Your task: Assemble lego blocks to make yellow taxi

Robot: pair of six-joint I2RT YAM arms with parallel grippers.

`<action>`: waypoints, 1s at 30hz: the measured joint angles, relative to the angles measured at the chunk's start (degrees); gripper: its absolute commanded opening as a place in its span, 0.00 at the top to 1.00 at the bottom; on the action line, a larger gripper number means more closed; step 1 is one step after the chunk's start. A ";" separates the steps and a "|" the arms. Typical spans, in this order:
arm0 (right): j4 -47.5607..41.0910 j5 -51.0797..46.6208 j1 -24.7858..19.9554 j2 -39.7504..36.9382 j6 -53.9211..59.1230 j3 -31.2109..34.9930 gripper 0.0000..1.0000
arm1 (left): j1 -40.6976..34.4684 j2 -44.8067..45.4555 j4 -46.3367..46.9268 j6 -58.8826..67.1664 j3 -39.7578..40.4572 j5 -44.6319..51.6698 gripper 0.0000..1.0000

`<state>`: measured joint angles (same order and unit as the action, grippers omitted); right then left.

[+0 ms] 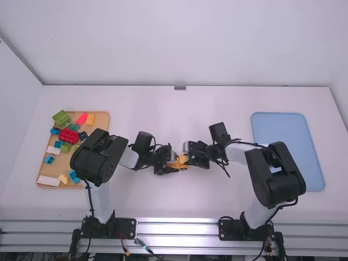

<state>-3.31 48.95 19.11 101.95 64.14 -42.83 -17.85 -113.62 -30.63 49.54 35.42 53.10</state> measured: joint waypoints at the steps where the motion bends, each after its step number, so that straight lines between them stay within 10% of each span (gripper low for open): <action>1: -0.22 0.00 0.00 0.00 0.15 0.00 1.00 | 0.00 0.00 0.04 0.02 -0.02 0.00 0.45; 30: -0.26 2.60 0.17 4.92 1.84 -1.57 1.00 | 0.00 0.00 2.93 3.02 0.33 1.51 0.43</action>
<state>-3.57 51.55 19.29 106.87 65.98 -44.40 -17.85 -113.62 -27.70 52.56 35.75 54.61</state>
